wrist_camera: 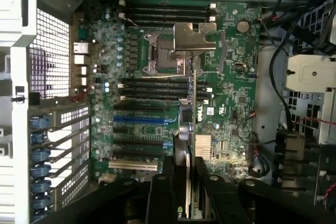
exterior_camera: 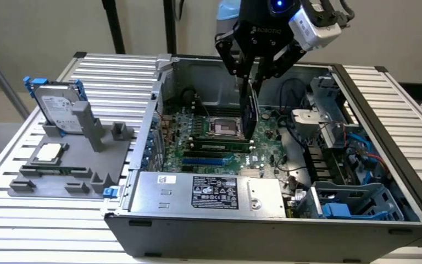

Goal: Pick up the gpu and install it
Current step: 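Pick up the gpu and move the gpu toward the slot, then insert the gpu into the slot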

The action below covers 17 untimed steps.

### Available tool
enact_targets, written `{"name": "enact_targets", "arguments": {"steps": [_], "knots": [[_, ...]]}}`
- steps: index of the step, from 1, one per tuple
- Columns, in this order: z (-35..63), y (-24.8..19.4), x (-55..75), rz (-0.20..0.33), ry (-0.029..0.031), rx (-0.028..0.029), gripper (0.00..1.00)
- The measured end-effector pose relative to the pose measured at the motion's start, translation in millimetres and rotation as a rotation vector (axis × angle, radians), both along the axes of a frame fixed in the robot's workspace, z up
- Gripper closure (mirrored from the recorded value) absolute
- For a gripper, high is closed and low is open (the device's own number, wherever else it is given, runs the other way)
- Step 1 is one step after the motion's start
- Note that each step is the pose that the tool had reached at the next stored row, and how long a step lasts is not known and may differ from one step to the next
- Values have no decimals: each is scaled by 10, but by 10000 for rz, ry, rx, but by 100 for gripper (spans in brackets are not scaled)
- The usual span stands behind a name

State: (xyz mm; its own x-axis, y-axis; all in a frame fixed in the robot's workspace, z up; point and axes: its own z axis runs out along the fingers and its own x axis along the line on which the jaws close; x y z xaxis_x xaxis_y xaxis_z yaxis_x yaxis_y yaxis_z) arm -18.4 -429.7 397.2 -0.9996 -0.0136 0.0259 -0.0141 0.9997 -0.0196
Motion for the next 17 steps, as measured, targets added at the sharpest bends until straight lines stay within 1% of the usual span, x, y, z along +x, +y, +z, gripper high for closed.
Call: {"name": "enact_targets", "arguments": {"steps": [17], "knots": [[0, 0, 17, 0, 127, -4, 73]]}}
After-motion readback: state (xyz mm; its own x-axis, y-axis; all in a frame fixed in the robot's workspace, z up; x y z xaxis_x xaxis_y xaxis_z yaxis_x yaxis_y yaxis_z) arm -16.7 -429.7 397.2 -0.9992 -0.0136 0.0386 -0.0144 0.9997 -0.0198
